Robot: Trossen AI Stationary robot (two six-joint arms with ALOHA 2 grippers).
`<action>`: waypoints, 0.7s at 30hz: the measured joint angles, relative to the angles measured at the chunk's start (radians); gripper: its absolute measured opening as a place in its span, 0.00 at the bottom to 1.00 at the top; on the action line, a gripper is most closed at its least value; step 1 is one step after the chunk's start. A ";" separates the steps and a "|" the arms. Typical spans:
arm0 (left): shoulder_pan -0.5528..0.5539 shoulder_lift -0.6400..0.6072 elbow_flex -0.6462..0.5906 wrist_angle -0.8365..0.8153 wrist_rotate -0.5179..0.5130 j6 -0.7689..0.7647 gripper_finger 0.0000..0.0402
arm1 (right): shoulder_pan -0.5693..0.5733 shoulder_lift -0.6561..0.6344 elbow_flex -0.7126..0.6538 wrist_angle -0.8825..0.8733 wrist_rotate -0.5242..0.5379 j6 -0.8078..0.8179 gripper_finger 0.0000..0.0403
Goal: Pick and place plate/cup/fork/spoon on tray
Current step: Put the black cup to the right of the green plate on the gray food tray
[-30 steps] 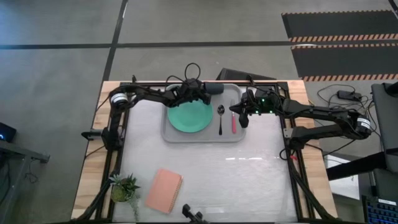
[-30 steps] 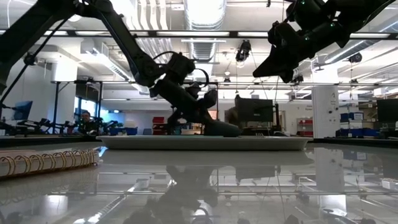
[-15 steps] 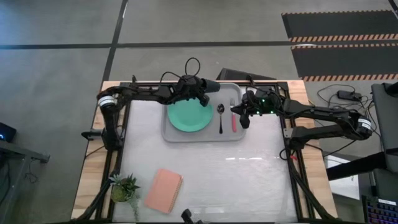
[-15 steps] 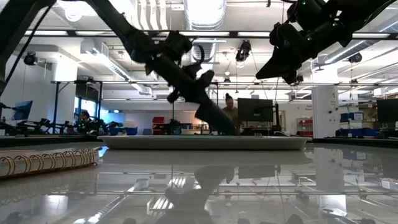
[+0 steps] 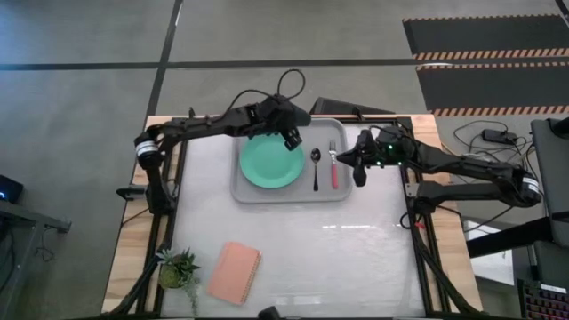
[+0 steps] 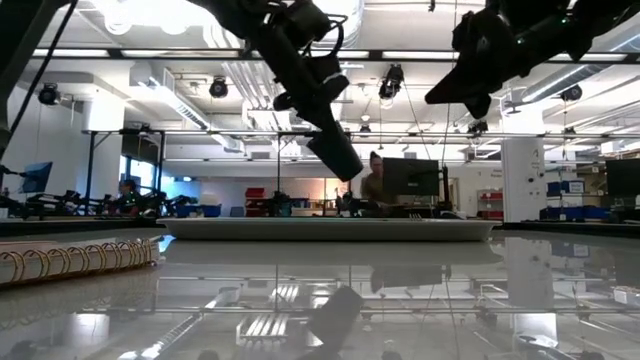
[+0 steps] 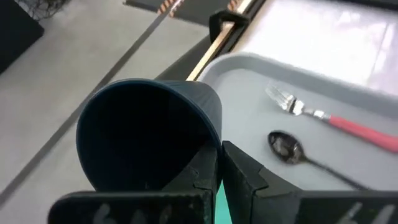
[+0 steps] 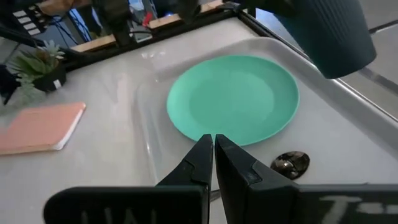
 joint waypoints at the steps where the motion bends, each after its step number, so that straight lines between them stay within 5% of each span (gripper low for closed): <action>1: 0.000 0.006 0.015 -0.019 0.000 0.006 0.00 | 0.003 -0.009 -0.005 0.000 0.000 0.003 0.02; 7: 0.002 0.070 0.112 -0.061 0.050 -0.013 0.00 | 0.006 -0.051 -0.041 0.011 0.000 0.010 0.02; 14: 0.002 0.227 0.373 -0.271 0.047 0.025 0.00 | 0.006 -0.050 -0.047 0.013 0.000 0.021 0.02; 21: 0.003 0.303 0.400 -0.333 0.050 0.019 0.00 | 0.006 -0.050 -0.056 0.012 0.000 0.011 0.02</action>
